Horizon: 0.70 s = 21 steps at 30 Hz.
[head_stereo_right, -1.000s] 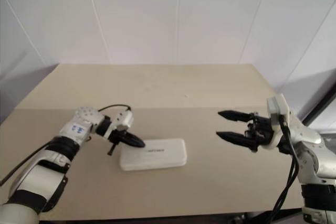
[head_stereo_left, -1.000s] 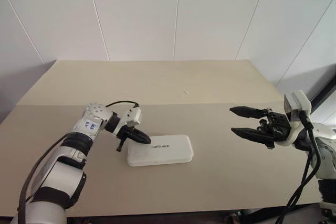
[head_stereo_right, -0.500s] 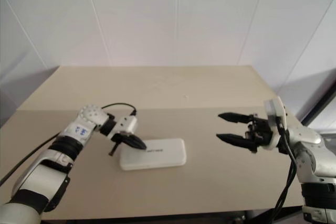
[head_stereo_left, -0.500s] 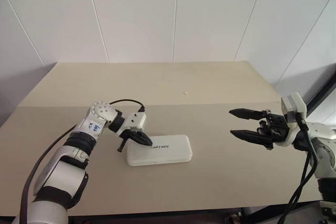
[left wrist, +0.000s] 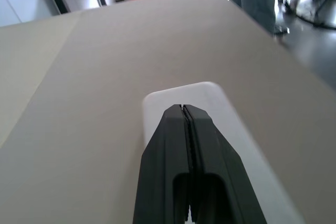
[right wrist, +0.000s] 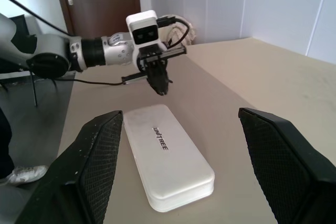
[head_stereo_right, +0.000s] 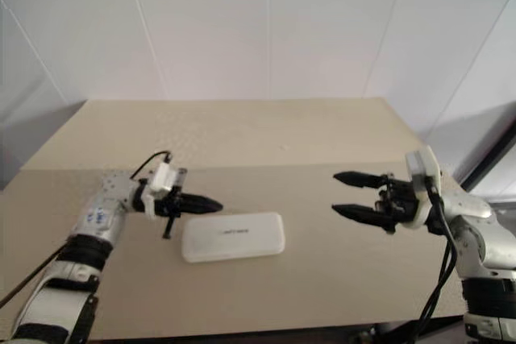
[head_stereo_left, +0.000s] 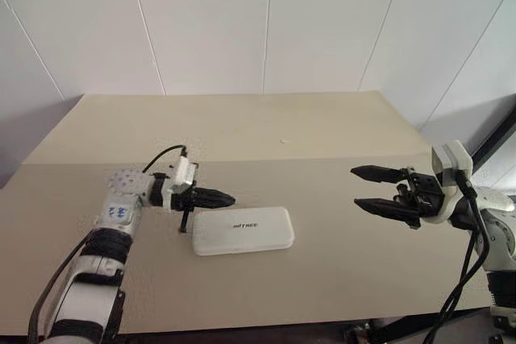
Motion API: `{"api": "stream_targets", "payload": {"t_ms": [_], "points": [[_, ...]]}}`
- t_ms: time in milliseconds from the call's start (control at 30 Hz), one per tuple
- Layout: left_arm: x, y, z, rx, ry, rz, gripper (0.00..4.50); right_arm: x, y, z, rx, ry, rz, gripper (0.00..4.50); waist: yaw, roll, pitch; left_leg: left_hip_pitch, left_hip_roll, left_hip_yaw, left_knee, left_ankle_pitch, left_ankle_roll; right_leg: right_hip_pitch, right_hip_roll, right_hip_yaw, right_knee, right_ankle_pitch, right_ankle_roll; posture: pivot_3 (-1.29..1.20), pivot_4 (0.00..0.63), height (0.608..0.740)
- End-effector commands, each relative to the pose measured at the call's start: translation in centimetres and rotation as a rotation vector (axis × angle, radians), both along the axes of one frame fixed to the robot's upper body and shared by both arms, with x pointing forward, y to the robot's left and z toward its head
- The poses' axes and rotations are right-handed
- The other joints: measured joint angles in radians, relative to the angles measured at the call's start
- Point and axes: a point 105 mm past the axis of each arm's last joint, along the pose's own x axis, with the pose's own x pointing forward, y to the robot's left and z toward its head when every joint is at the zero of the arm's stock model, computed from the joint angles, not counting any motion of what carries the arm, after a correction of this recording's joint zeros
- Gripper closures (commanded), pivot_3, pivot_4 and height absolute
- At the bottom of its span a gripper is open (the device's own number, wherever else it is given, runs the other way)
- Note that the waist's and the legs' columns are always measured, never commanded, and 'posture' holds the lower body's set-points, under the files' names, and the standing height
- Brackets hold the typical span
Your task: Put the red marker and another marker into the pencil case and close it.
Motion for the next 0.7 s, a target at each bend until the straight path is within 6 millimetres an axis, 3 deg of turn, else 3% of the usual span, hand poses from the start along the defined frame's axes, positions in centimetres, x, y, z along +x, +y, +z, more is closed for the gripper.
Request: {"api": "stream_targets", "payload": {"t_ms": [33, 167, 267, 633, 700], "points": [[-1.3, 0.4, 2.4, -0.094, -0.069, -0.027, 4.48, -0.5, -0.3, 1.0, -0.027, -0.037, 0.025, 0.0, 0.004, 0.0, 0.0, 0.0, 0.0, 0.0, 0.001, 0.0, 0.0, 0.0, 0.0, 0.0, 0.0, 0.0, 0.0, 0.0, 0.15, 0.74], [-2.8, 1.7, 2.0, -0.134, -0.056, -0.027, 4.48, -0.4, -0.4, 1.0, -0.046, -0.034, 0.03, 0.0, 0.003, 0.0, 0.0, 0.0, 0.0, 0.0, 0.005, 0.0, 0.0, 0.002, 0.0, 0.0, 0.0, 0.0, 0.001, 0.0, 0.15, 0.74], [-3.6, 2.8, 1.8, -0.15, -0.022, -0.027, 3.92, -0.2, -0.7, 1.3, -0.057, -0.038, 0.027, 0.0, 0.0, 0.0, 0.0, 0.0, 0.0, 0.0, 0.005, 0.0, 0.0, 0.002, 0.0, 0.0, 0.0, 0.0, 0.001, 0.0, 0.15, 0.74], [-5.0, 5.1, 0.9, -0.093, 0.014, -0.018, 0.47, 0.2, -1.3, 1.9, -0.092, -0.06, 0.008, 0.0, -0.004, 0.001, 0.0, 0.0, 0.0, 0.0, 0.006, -0.001, 0.0, 0.002, 0.0, 0.0, 0.0, 0.0, 0.0, 0.0, 0.15, 0.74], [-5.2, 5.7, 0.8, -0.079, 0.02, -0.012, 0.05, 0.3, -1.3, 2.1, -0.096, -0.066, 0.005, 0.0, -0.004, 0.001, 0.001, 0.0, 0.0, 0.0, 0.006, -0.001, 0.0, 0.002, 0.0, 0.0, 0.0, 0.0, 0.0, 0.0, 0.15, 0.74]]}}
